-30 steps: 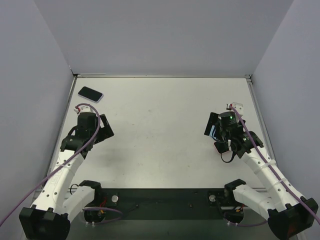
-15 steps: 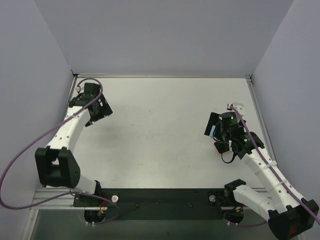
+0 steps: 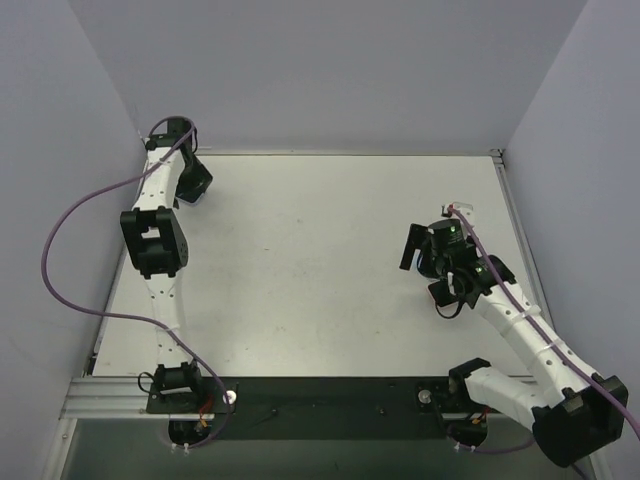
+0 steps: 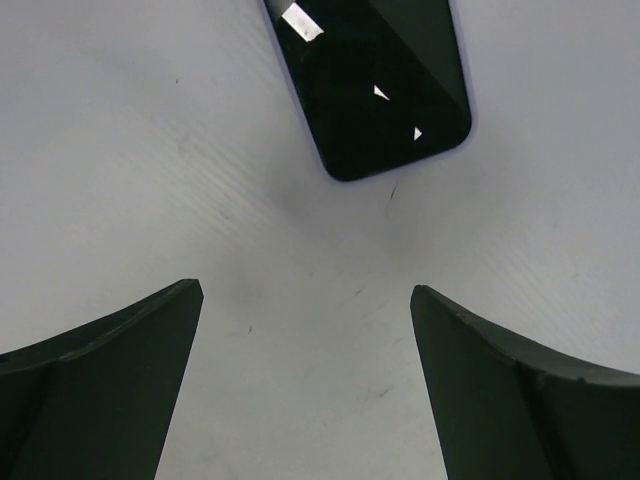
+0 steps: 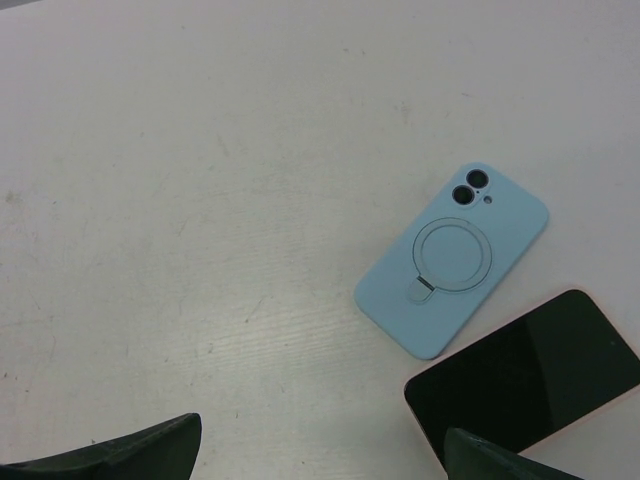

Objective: Take the phone out of the phone case
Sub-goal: Move the phone to the center of the board.

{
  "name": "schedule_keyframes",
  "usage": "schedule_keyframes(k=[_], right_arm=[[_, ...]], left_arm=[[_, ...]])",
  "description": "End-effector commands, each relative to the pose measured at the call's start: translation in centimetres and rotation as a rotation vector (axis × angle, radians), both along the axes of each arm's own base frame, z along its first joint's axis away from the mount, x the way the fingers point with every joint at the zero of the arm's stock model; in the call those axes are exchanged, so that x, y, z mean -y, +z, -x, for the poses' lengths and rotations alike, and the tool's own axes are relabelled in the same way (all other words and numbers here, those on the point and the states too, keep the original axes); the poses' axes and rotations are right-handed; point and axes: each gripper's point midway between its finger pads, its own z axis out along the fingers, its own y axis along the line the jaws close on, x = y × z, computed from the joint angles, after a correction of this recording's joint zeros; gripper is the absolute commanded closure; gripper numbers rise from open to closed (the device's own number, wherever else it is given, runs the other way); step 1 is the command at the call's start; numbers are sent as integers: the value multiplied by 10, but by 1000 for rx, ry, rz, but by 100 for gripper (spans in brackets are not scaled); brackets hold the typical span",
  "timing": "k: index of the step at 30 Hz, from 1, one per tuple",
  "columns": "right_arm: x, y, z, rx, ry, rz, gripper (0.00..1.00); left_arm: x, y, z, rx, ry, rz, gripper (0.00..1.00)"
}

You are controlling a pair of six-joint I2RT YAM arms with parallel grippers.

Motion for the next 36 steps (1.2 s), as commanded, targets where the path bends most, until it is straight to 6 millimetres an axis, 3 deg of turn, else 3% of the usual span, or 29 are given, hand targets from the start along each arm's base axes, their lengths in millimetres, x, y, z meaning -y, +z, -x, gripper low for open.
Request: schedule_keyframes(k=[1, 2, 5, 11, 16, 25, 29, 33, 34, 36], right_arm=[[-21, -8, -11, -38, 43, -44, 0], [-25, -9, -13, -45, 52, -51, 0], [-33, -18, -20, -75, 61, -47, 0], [-38, -25, -34, -109, 80, 3, 0], [-41, -32, -42, -139, 92, 30, 0], [-47, -48, -47, -191, 121, 45, 0], [-47, -51, -45, -199, 135, 55, 0], [-46, -54, -46, -206, 148, 71, 0], [-47, -54, -46, -207, 157, 74, 0], [-47, -57, -46, -217, 159, 75, 0]], left_arm=[[-15, 0, -17, 6, 47, 46, 3], [-15, -15, -23, 4, 62, 68, 2], [-17, -30, -43, 64, 82, 153, 3], [-21, -40, -74, 166, 64, 161, 3], [-18, -55, -81, 180, 83, 181, 2], [-8, -55, -107, 292, 132, 231, 3], [5, -42, -124, 374, 135, 308, 3], [13, -32, -132, 417, 129, 325, 3], [14, -40, -129, 389, 148, 339, 3], [15, -34, -127, 380, 164, 346, 3]])
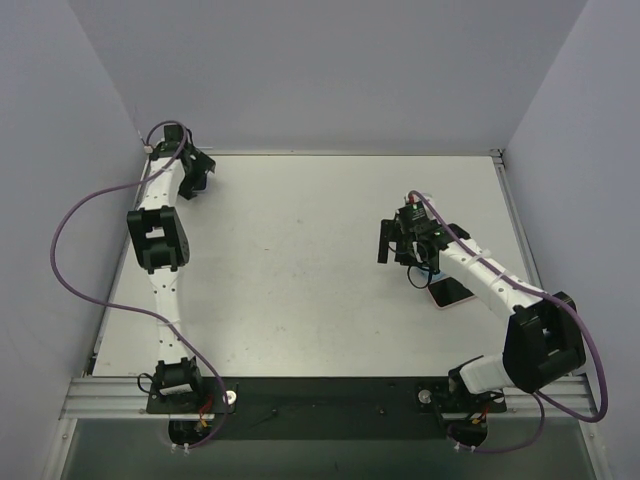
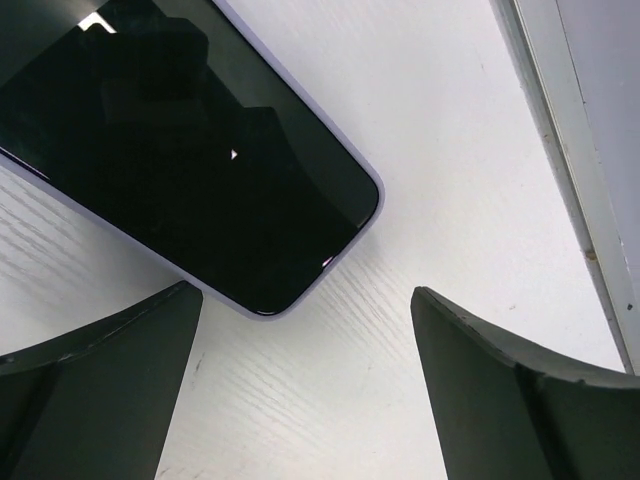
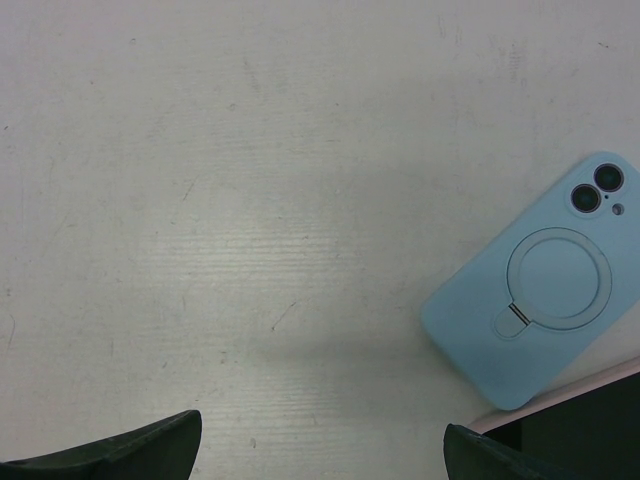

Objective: Take the phone out of the phone case
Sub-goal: Move the phone to the center of the board.

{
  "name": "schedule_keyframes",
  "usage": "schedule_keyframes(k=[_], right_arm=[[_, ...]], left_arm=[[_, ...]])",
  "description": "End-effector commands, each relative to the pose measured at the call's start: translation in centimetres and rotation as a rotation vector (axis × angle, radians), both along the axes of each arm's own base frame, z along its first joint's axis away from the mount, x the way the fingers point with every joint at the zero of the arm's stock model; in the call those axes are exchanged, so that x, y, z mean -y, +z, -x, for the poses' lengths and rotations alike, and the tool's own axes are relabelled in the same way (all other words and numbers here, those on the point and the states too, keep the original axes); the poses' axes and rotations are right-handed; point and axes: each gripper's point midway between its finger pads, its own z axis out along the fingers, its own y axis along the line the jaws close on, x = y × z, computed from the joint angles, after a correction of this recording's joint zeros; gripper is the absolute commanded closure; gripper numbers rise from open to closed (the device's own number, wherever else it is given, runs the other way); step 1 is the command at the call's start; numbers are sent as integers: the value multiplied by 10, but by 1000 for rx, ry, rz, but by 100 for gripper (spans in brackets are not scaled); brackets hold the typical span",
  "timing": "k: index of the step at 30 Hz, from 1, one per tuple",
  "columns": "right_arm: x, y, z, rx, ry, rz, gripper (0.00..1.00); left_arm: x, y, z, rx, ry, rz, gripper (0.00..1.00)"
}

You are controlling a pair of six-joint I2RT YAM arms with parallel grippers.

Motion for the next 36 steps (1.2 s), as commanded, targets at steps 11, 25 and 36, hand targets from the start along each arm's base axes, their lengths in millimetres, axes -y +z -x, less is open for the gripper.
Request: schedule_keyframes(k=[11, 25, 36], right_arm=[[-14, -2, -6, -24, 52, -23, 0], [-24, -13, -1, -63, 46, -69, 0], [-32, -15, -5, -77, 51, -83, 1]], left_arm=[[-5, 97, -43, 276, -2, -80, 2], [-81, 42, -86, 384, 125, -245, 3], [-94, 13, -56, 243, 116, -252, 4]])
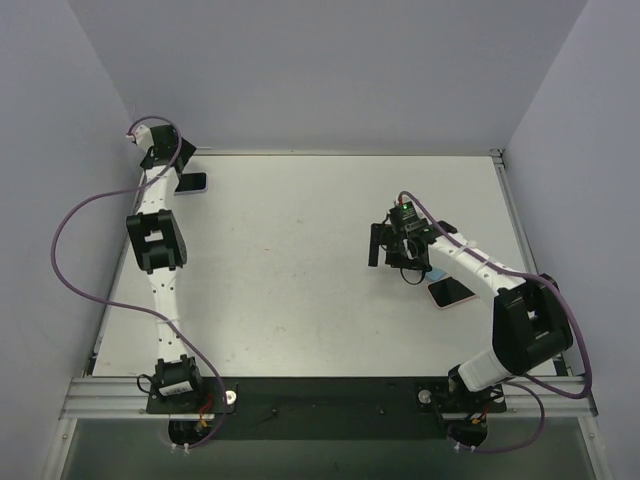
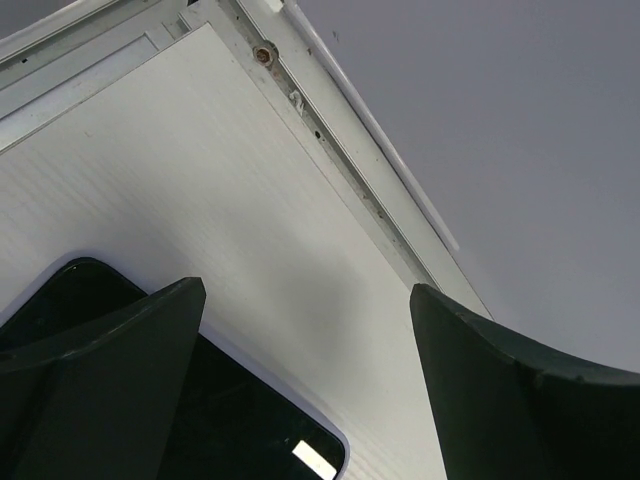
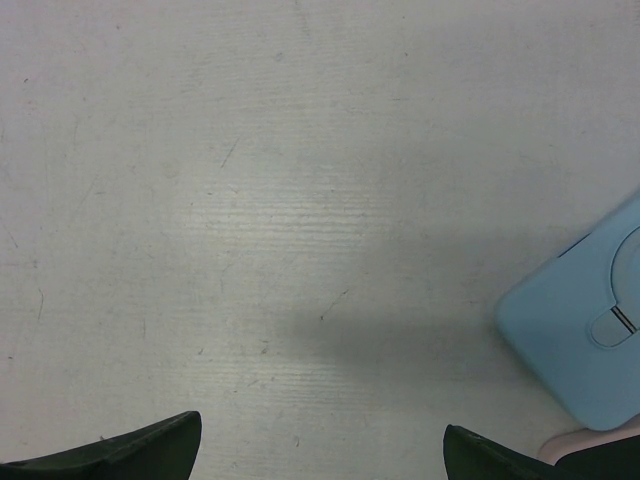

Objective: Take the phone out of the phone case
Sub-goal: Move the phone to the center of the board.

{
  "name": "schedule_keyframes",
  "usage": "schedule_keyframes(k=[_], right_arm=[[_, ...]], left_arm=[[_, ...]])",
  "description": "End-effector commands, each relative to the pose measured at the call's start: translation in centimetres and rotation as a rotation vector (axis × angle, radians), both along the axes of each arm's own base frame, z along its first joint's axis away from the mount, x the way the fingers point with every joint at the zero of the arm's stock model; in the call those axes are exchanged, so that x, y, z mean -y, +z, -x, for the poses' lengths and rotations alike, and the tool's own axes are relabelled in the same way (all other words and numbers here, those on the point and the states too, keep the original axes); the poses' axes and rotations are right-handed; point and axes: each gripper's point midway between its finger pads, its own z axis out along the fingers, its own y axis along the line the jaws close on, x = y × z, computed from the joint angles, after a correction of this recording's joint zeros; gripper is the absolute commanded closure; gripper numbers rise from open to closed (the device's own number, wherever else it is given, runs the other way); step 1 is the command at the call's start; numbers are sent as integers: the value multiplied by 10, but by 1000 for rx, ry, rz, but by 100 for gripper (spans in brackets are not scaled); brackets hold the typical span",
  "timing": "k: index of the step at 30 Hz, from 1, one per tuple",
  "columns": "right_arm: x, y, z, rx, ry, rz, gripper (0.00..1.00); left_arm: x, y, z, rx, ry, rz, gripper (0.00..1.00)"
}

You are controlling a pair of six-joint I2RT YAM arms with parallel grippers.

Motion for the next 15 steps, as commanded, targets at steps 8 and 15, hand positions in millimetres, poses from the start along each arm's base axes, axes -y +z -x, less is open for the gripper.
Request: schedule_keyframes(k=[8, 15], right_arm=[[-12, 18, -8, 37, 1, -29, 1], [-11, 30, -2, 73, -5, -50, 1]], left_arm=[[13, -3, 67, -231, -35, 35, 4], [35, 8, 122, -314, -29, 63, 4]])
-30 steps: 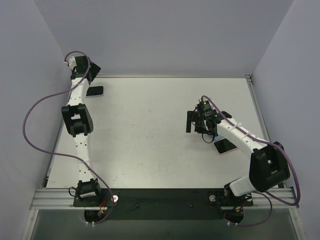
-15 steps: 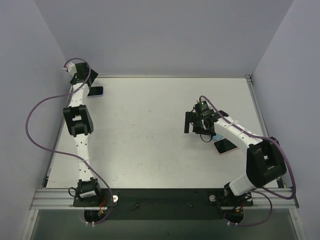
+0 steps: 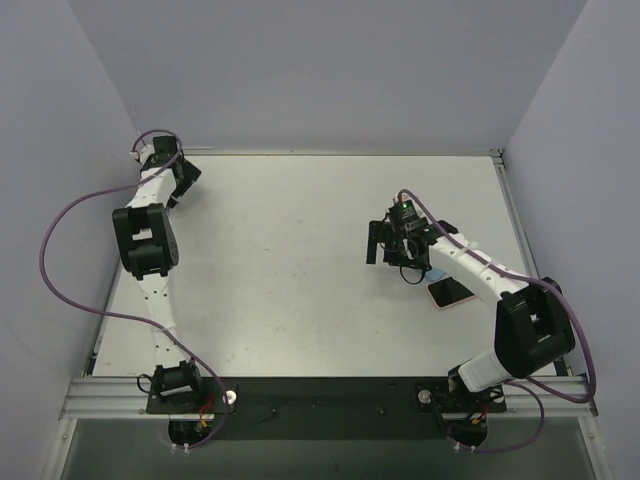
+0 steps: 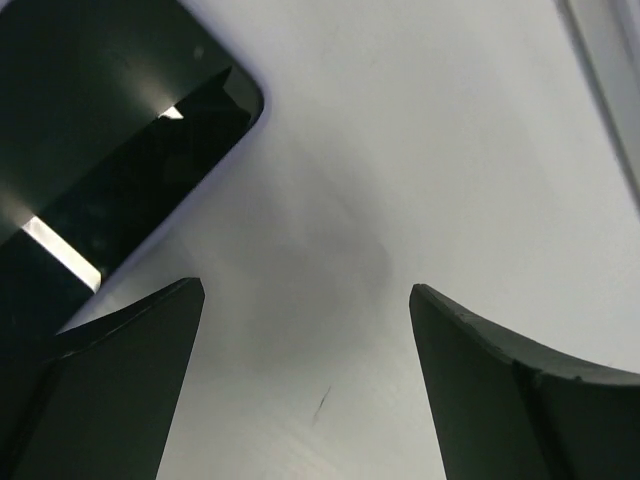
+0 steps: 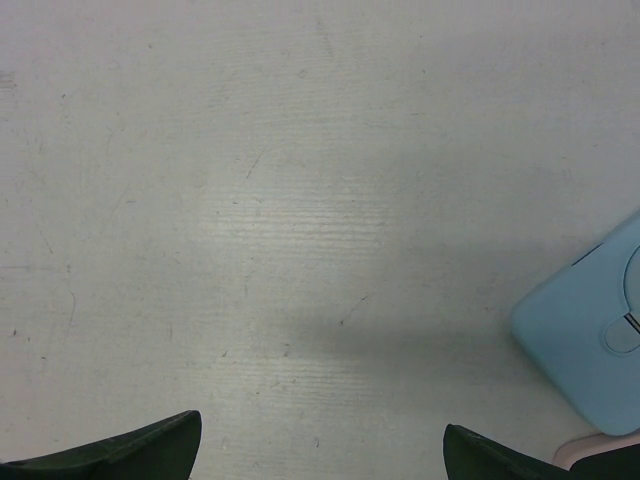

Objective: Take the phone out of the phone case
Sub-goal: Move the phone to the center of the board.

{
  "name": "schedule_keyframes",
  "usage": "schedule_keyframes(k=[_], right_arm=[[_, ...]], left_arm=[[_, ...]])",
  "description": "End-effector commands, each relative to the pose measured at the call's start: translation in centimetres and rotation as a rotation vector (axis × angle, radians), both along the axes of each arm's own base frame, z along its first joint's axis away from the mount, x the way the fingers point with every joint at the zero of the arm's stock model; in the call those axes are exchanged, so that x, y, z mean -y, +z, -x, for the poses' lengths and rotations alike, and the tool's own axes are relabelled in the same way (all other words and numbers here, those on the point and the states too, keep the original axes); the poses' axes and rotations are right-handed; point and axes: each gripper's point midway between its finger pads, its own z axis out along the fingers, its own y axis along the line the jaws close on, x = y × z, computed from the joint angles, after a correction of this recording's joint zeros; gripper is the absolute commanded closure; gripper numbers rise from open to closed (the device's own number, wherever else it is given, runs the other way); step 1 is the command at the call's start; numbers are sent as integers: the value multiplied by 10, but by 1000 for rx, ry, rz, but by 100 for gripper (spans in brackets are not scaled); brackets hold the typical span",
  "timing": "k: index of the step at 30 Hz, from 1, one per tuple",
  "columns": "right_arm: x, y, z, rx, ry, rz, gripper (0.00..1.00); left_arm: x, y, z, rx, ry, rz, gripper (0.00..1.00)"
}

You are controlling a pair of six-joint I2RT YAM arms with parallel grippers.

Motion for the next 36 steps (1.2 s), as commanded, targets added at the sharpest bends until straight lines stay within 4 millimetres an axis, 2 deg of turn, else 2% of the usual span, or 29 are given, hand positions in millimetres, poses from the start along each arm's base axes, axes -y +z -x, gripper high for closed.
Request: schedule_keyframes(k=[1, 2, 4, 5, 6, 8, 9, 11, 14, 16, 17, 18, 19, 20, 21, 22, 23, 24, 26, 28, 31, 32, 36], right_arm=[[-2, 23, 4, 55, -9, -29, 0], [-2, 27, 6, 67, -10, -37, 1], [-1, 26, 11, 66, -7, -39, 1], [0, 30, 13, 78, -5, -43, 1], [1, 30, 15, 80, -9, -44, 1], [3, 31, 19, 86, -15, -50, 0], [3, 32, 20, 88, -17, -54, 1], [4, 32, 22, 90, -21, -57, 1], [2, 34, 23, 96, -23, -66, 0], [1, 35, 23, 99, -22, -70, 1], [0, 35, 24, 98, -20, -71, 1], [0, 36, 23, 100, -21, -73, 0], [-1, 35, 24, 95, -14, -79, 0], [-2, 35, 24, 94, -7, -76, 0], [-2, 36, 25, 94, -1, -77, 1], [-2, 35, 25, 91, 3, -76, 0], [-1, 35, 25, 91, 8, -71, 1], [0, 34, 27, 82, 11, -63, 0], [0, 36, 27, 77, 15, -58, 0], [0, 38, 28, 67, 16, -51, 0], [1, 38, 28, 52, 13, -44, 0], [-5, 40, 29, 40, 27, -70, 0], [-11, 41, 28, 21, 24, -91, 0]], left_arm=[[13, 28, 41, -47, -4, 7, 4], [18, 20, 48, -65, -21, 0, 4], [17, 34, 49, -65, -57, -54, 4], [18, 51, 41, -46, -69, -74, 3], [17, 52, 47, -90, -87, -94, 3], [17, 66, 46, -93, -101, -114, 3], [19, 80, 45, -83, -115, -133, 3], [19, 89, 48, -79, -125, -144, 3], [-3, 98, 62, -116, -69, -213, 3], [-27, 105, 71, -169, -29, -291, 3], [-32, 106, 74, -197, -19, -326, 2], [-43, 99, 83, -278, -6, -382, 3], [-48, 111, 79, -272, 2, -409, 3], [-51, 112, 79, -286, 4, -428, 3], [-56, 103, 84, -346, -1, -456, 2], [-59, 115, 78, -323, 8, -473, 3], [-62, 116, 77, -329, 6, -481, 3], [-62, 105, 76, -356, -18, -476, 2], [-69, 105, 70, -337, -28, -457, 3], [-72, 88, 69, -356, -55, -411, 3], [-81, 68, 72, -391, -84, -384, 3], [-84, 61, 75, -412, -85, -385, 2], [-95, 45, 83, -461, -92, -409, 3]])
